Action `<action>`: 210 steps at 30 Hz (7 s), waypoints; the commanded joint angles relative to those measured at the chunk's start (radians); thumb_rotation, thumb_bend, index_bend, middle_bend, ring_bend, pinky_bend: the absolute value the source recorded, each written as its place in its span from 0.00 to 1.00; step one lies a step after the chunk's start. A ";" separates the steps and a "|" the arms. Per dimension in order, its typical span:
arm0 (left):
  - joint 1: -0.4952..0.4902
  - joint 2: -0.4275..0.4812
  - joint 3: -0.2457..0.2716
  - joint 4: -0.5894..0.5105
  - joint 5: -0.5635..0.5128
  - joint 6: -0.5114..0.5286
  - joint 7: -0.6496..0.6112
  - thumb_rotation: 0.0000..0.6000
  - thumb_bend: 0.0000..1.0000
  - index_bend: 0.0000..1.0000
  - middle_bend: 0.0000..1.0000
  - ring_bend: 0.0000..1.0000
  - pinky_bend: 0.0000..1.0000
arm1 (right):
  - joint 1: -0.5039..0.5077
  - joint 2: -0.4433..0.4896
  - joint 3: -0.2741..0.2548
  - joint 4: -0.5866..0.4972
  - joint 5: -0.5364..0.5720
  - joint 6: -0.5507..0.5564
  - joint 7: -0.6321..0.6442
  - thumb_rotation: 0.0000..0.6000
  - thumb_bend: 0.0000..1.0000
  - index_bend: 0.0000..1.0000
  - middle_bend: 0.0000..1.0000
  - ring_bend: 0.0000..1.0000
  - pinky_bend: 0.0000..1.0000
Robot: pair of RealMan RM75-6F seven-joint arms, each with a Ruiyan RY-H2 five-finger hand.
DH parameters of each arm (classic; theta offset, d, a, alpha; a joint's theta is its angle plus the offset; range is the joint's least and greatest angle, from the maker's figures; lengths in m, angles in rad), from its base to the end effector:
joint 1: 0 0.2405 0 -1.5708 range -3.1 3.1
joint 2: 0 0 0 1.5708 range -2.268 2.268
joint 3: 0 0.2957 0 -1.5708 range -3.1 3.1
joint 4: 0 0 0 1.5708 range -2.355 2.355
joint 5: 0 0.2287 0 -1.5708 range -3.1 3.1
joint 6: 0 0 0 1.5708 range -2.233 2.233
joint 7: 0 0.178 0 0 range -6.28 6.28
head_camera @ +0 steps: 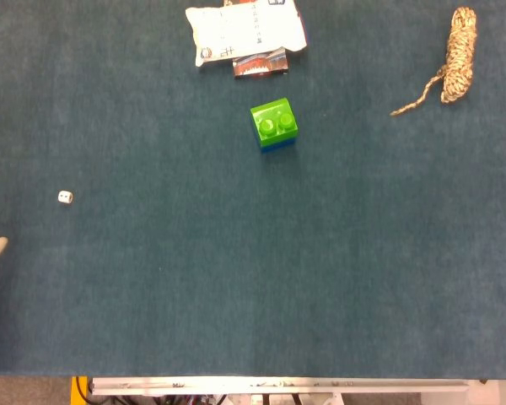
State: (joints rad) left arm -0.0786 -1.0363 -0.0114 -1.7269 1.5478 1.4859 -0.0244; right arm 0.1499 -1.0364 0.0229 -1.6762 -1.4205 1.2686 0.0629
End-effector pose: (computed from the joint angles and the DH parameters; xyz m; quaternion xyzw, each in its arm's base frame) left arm -0.3321 0.2068 0.1678 -0.6041 -0.4066 -0.4005 0.5562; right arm -0.3623 -0.2312 0.1489 0.6136 -0.4687 0.3333 0.5410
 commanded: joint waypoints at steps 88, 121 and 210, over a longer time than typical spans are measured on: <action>-0.245 -0.201 0.050 0.220 -0.239 -0.525 0.007 1.00 0.85 0.33 1.00 1.00 0.94 | -0.040 0.037 0.047 -0.012 0.073 0.041 0.023 1.00 0.09 0.20 0.20 0.09 0.28; -0.272 -0.231 0.038 0.281 -0.271 -0.573 -0.012 1.00 0.85 0.32 1.00 1.00 0.95 | -0.031 0.029 0.047 -0.006 0.085 0.016 0.010 1.00 0.09 0.20 0.20 0.09 0.28; -0.316 -0.266 0.005 0.304 -0.353 -0.565 0.132 1.00 0.85 0.32 1.00 1.00 0.95 | -0.025 0.027 0.041 -0.008 0.091 0.001 -0.005 1.00 0.09 0.20 0.20 0.09 0.28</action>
State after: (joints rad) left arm -0.3944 -1.3023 -0.0053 -1.4232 1.1959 0.9210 0.1067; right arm 0.1250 -1.0093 0.0639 -1.6843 -1.3296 1.2692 0.0578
